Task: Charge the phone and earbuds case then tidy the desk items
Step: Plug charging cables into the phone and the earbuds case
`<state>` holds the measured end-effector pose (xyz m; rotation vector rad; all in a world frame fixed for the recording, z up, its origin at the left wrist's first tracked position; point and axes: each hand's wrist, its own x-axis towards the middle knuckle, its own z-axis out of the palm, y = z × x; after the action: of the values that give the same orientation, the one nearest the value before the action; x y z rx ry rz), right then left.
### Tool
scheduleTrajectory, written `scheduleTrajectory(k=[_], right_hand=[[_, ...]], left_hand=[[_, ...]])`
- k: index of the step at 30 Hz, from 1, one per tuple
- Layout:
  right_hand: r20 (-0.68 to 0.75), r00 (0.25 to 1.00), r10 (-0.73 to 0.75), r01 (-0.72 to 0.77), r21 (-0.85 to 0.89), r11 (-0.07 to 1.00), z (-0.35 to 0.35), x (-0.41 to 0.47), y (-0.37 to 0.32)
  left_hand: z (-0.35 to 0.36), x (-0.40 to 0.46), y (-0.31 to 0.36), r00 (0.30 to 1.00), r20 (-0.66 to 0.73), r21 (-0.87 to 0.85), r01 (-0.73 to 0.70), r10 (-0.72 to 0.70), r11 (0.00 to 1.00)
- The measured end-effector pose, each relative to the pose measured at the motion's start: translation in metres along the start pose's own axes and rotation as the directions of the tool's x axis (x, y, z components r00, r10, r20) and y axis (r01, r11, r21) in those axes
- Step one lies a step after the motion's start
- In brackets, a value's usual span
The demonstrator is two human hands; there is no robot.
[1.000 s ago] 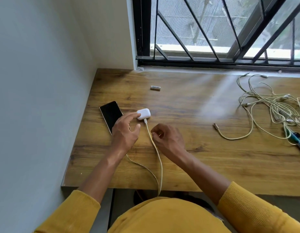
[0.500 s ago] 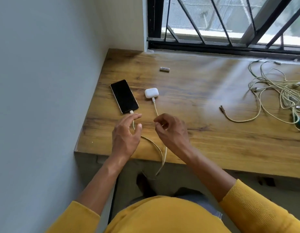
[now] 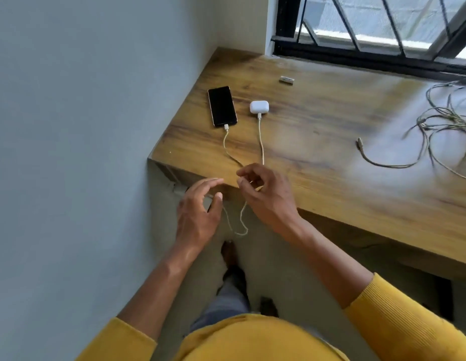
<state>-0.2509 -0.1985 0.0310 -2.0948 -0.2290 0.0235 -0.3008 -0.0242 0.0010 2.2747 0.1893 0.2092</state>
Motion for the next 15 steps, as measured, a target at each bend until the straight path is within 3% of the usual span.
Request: scheduleTrajectory(k=[15], right_hand=[[0.091, 0.996, -0.015, 0.003, 0.136, 0.991, 0.046, -0.058, -0.017]], left_hand=[[-0.04, -0.091, -0.014, 0.985, -0.137, 0.094, 0.119, -0.106, 0.988]])
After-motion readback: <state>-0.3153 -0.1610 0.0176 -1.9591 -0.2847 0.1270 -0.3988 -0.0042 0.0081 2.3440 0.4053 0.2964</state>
